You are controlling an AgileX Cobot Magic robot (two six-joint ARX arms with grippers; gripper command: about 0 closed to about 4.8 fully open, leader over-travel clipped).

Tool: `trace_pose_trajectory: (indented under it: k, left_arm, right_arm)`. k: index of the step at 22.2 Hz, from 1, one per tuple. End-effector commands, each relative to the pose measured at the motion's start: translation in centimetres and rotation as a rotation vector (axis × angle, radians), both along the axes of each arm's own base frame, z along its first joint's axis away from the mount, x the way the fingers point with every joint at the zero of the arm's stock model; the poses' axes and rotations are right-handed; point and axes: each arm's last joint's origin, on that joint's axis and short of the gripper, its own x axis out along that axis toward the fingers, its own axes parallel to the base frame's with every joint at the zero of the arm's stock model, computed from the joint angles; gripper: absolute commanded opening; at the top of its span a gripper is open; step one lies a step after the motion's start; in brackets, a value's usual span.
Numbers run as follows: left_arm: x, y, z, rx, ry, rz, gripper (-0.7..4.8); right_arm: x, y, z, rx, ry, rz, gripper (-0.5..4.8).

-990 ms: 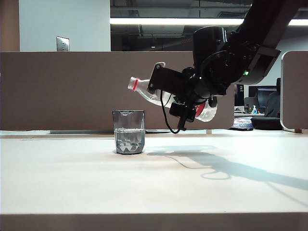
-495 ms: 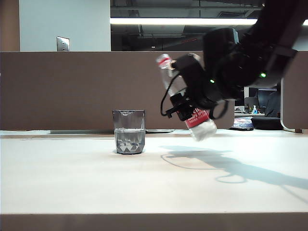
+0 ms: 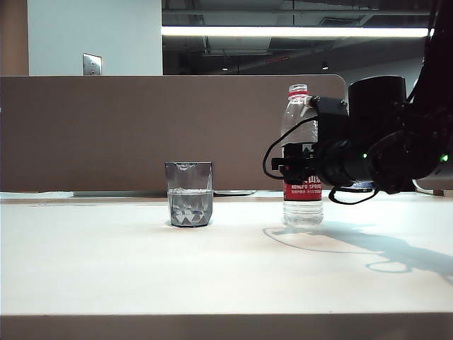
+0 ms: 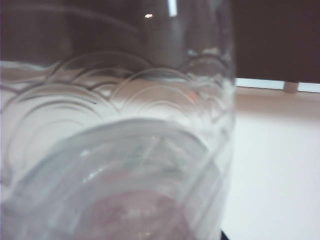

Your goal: Pick up the mineral water bottle on the table and pour water into the mug until it's half full.

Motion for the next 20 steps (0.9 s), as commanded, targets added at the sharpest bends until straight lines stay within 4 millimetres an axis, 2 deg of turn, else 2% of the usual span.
trace_pose_trajectory:
  k: [1, 3, 5, 8, 10, 13, 16, 20]
  left_arm:
    - [0.0, 0.0, 0.2, -0.004, -0.009, -0.004, -0.05]
    - [0.0, 0.0, 0.2, -0.004, -0.009, -0.004, -0.05]
    - [0.0, 0.0, 0.2, -0.004, -0.009, -0.004, -0.05]
    - [0.0, 0.0, 0.2, -0.004, -0.009, -0.003, -0.05]
    - [0.0, 0.0, 0.2, -0.004, -0.009, -0.002, -0.05]
    - [0.0, 0.1, 0.2, -0.004, -0.009, 0.007, -0.05]
    - [0.2, 0.4, 0.2, -0.004, -0.009, 0.036, -0.05]
    - [0.5, 1.2, 0.2, -0.004, -0.009, 0.128, -0.05]
  right_arm:
    - [0.1, 0.0, -0.3, 0.011, -0.023, 0.01, 2.75]
    - [0.0, 0.0, -0.7, 0.009, -0.015, 0.01, 3.16]
    - [-0.3, -0.1, -0.7, 0.016, -0.038, 0.01, 3.78]
    - [-0.9, -0.3, -0.8, 0.025, -0.067, 0.01, 4.11]
    - [-1.5, -0.5, -1.1, 0.023, -0.062, 0.01, 4.56]
    - [-3.1, -1.0, -1.3, 0.031, -0.086, 0.011, 4.79]
    - [-4.7, -1.5, -1.1, 0.026, -0.07, 0.003, 4.79]
    - [-7.8, -2.5, 0.6, 0.037, -0.08, 0.003, 4.79]
